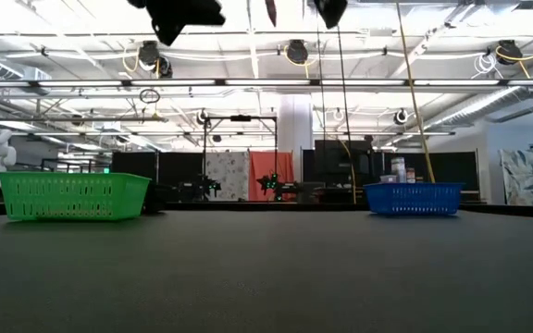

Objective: Sort crayons
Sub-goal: Put the pink crayon into the black bin

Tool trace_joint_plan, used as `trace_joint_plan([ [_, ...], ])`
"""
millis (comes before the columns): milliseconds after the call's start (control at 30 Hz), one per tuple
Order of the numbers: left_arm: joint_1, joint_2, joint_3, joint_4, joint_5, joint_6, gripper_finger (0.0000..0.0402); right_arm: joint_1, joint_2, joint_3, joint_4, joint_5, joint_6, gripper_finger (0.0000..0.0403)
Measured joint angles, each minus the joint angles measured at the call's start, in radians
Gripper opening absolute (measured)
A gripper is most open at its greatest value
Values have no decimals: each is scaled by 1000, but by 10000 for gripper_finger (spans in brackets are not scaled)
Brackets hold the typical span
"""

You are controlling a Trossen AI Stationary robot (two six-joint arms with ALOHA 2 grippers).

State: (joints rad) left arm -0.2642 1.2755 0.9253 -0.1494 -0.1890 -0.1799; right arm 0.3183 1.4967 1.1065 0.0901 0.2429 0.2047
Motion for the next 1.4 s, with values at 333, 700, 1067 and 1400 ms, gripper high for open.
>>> trace_joint_plan([
  [333, 0, 0, 0, 146, 42, -16, 97, -7, 9, 0, 130, 72, -80, 2],
  [700, 1, 0, 0, 155, 69, -10, 97, -24, 9, 0, 177, 123, -88, 2],
  [1067, 10, 0, 0, 188, 44, 10, 97, -24, 9, 0, 202, 123, -87, 2],
  [1400, 36, 8, 0, 211, 37, 5, 97, -35, 9, 0, 236, 123, -93, 2],
])
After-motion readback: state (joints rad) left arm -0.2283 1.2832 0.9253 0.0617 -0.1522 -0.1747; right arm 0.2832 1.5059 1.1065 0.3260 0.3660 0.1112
